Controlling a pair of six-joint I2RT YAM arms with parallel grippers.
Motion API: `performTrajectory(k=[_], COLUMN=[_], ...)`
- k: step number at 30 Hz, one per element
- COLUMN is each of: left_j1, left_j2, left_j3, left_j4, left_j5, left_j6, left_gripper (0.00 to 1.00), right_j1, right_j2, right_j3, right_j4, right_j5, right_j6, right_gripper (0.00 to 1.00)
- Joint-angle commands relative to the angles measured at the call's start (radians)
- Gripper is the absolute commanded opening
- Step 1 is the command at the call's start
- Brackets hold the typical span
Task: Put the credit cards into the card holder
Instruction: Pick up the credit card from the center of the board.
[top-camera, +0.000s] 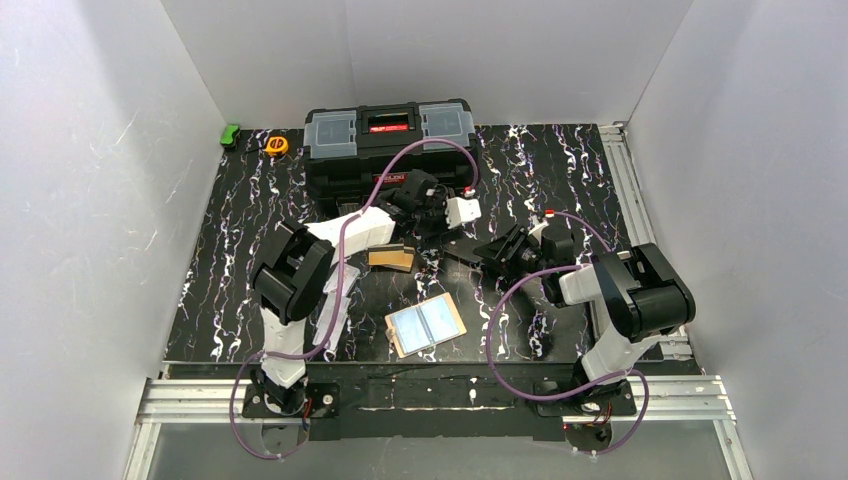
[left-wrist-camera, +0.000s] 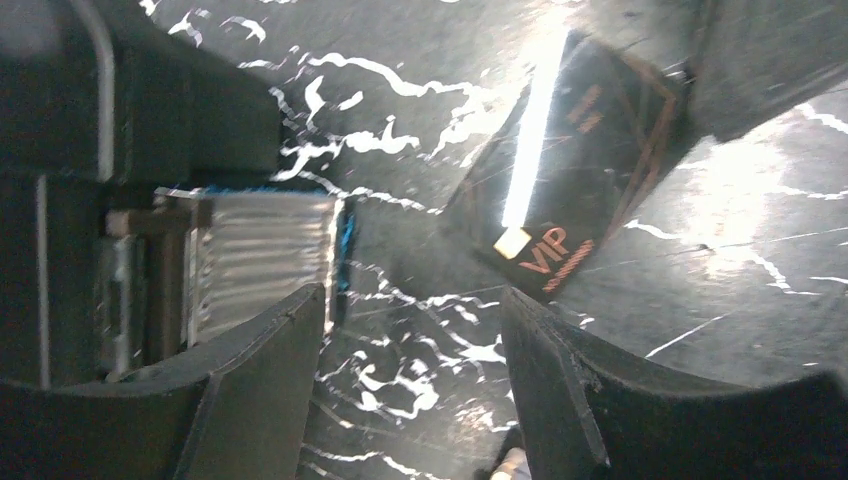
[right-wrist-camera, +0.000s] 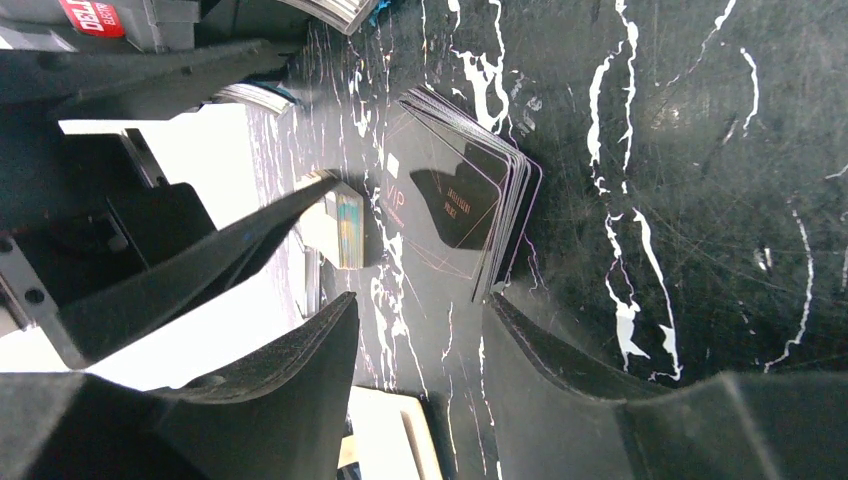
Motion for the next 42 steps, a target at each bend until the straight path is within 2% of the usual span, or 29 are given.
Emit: performTrajectory(k=[1, 8, 21, 28, 42], left_j1=[0.013, 0.012, -0.002, -0.01, -0.025], left_j2=[-0.017, 0.025, 0.025, 0.026, 0.021], left_j3=[0.031, 0.06, 0.01, 0.004, 0.0], left_j4=[0.043, 0.056, -0.005, -0.01, -0.044], left_j5=[-0.048, -0.03, -0.033, -0.011, 0.008], left_j6=[-0.001, -0.001, 0.042, 0.038, 0.032], left_gripper=[0.64, 0.64, 0.64, 0.64, 0.64], right_j1=[-0.007, -0.01, -0.013, 0.007, 0.073], right_j2=[-0.005, -0.002, -0.022, -0.023, 0.069], right_j3=[0.02, 0.016, 0.004, -0.035, 0.017], right_j4=[0.03, 0.023, -0.036, -0.007, 0.097], right_j5=[-0.001, 0.005, -0.009, -0.018, -0.009], right_j6=[-0.013, -0.021, -0.041, 0.003, 0.092], right_gripper=[0.56, 0.56, 0.58, 0.61, 0.6])
